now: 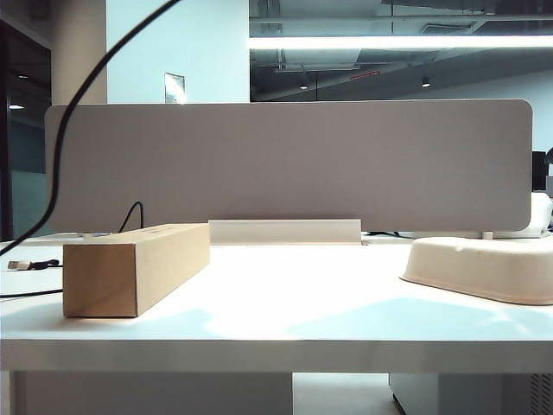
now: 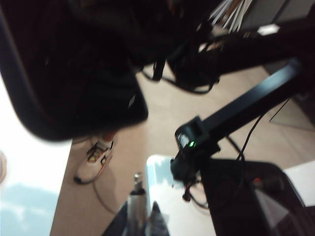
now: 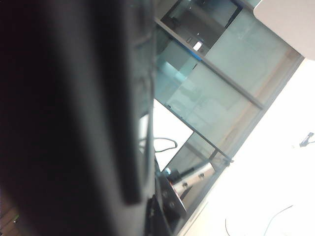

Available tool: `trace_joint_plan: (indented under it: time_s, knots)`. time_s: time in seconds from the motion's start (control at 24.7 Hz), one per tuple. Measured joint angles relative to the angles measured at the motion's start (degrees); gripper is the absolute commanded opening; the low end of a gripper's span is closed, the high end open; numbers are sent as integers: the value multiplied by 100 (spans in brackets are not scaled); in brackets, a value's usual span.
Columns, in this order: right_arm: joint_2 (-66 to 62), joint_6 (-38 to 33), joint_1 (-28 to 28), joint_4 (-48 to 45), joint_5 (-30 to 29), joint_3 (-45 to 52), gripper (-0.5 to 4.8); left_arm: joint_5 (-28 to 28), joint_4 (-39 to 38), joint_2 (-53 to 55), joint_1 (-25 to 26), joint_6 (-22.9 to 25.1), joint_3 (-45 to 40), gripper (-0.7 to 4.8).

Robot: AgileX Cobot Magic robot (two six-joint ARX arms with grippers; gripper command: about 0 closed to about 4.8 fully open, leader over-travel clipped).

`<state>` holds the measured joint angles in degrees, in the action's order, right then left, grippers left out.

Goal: Pick up the charging cable and the phone, plug the charging cable into the charging port on the phone, and finally place them back on the table.

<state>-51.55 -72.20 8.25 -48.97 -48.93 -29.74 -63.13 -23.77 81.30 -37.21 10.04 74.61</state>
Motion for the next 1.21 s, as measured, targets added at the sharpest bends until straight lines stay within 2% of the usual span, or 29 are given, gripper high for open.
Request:
trace_joint_plan:
  time_s: [0.12,0.4,0.61,0.89,1.21]
  knots:
    - [-4,4,0,0,-2,0,-6,-55,437,0,0,-505,0,-6]
    - [-4,179,2,0,-2,0,-6,-116,538,151,-74,-898,0,-6]
    - [-4,199,2,0,-24,0,-6,-251,962,332,-90,-1314,0,-6]
    - [-4,201,2,-2,-42,0,-6,-435,957,415,-90,-1373,-4,-6]
    - [-4,201,2,-4,-42,0,-6,-350,1029,514,-87,-1373,-2,-6]
